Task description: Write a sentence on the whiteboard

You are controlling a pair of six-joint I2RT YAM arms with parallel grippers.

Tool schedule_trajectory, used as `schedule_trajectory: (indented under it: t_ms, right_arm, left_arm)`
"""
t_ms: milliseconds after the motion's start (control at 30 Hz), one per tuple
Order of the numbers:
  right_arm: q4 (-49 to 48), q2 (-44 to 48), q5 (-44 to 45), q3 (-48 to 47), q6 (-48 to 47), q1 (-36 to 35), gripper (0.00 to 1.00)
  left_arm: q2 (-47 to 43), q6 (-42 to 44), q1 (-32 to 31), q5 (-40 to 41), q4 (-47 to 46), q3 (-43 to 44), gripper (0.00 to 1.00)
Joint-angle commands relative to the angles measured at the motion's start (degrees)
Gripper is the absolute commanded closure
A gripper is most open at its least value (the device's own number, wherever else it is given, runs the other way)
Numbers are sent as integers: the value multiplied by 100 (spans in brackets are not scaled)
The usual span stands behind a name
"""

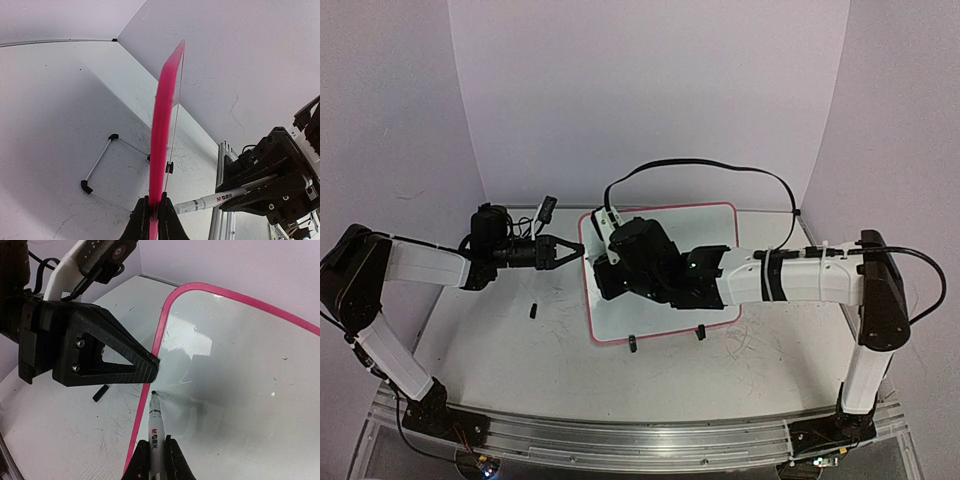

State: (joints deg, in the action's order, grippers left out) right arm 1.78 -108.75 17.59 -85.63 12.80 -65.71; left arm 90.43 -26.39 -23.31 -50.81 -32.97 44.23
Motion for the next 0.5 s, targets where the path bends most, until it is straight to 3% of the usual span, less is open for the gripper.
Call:
schedule_trajectory:
  t_ms: [0, 467]
  right_arm:
    - [-29, -83, 183, -261, 73, -29, 100]
    - [92, -84, 356, -223, 163, -29, 100]
  left_arm:
    - [-182, -33, -7, -133, -238, 138, 100]
    - [-202, -33, -11, -138, -235, 148, 100]
